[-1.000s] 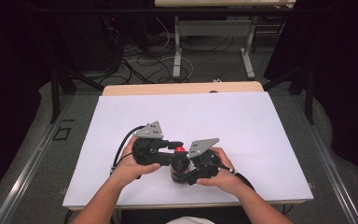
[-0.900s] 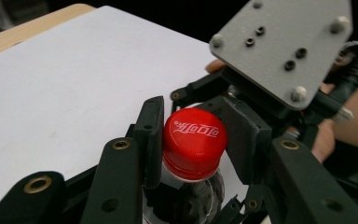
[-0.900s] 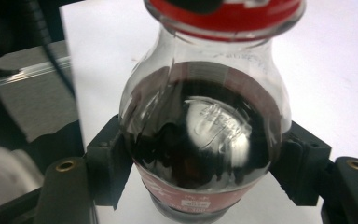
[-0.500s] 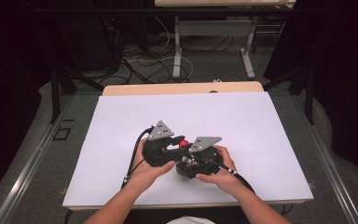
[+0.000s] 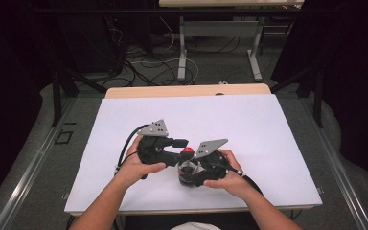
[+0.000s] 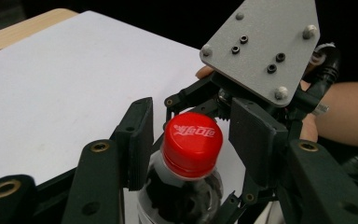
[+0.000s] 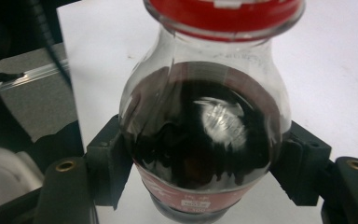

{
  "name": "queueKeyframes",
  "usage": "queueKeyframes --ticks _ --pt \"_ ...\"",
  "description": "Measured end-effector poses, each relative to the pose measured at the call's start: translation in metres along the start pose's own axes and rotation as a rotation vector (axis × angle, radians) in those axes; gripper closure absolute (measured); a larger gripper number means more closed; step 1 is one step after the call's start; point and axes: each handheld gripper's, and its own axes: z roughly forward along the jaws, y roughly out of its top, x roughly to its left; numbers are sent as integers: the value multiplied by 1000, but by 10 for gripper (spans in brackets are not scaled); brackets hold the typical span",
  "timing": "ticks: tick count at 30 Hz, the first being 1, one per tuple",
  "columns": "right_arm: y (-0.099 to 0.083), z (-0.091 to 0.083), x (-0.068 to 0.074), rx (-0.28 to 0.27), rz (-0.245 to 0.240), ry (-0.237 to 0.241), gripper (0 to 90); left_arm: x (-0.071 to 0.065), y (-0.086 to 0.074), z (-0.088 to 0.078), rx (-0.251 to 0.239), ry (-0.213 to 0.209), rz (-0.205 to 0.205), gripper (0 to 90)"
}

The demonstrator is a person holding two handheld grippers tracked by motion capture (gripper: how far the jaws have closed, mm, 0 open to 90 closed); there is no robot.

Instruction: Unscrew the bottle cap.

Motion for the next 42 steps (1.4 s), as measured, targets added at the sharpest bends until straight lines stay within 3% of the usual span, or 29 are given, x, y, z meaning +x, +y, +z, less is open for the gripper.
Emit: queueKeyframes --ticks 1,2,4,7,11,16,17,18,20,24,27,30,32,33,37,38,40,42 --pt "0 1 2 -7 -3 -1 300 4 -1 0 3 -55 1 519" --pt "-1 1 3 -10 -8 0 300 4 -1 0 3 -55 1 524" --pt "0 1 3 2 -15 13 300 6 -2 1 12 -94 3 535" --pt "0 2 4 -7 -16 25 300 7 -2 3 37 -98 9 601" --pt "0 2 4 -5 -16 15 300 7 -4 3 27 -78 1 610" --pt "0 3 4 -2 2 -25 300 -2 -3 6 23 29 -5 615" --pt "-1 3 4 -8 16 -57 300 -4 -3 8 21 55 -9 615" --pt "-1 3 4 -8 16 -57 300 -7 -2 9 17 86 -22 615" --pt "-1 4 3 -14 20 -104 300 -13 -2 12 5 158 -69 616" --pt "-1 4 3 -11 33 -150 300 -28 -1 20 -19 316 -104 616" --pt "-1 5 3 -7 43 -163 300 -32 -1 23 -25 361 -137 615" --pt "-1 6 2 4 43 -148 298 -30 -2 22 -15 336 -141 606" --pt "-2 5 2 10 41 -126 298 -26 -3 18 -18 311 -138 554" --pt "-2 5 2 7 35 -116 298 -25 -3 15 -22 282 -147 530" --pt "-1 4 3 -5 22 -80 298 -16 -4 3 -24 191 -115 492" --pt "-1 4 4 5 13 -53 298 -14 -5 1 -22 160 -92 491" --pt "-1 4 3 1 -2 -33 298 -11 -6 -2 -17 104 -90 492" --pt "-1 5 5 -5 -1 -17 298 -7 -7 -5 -11 61 -59 505"
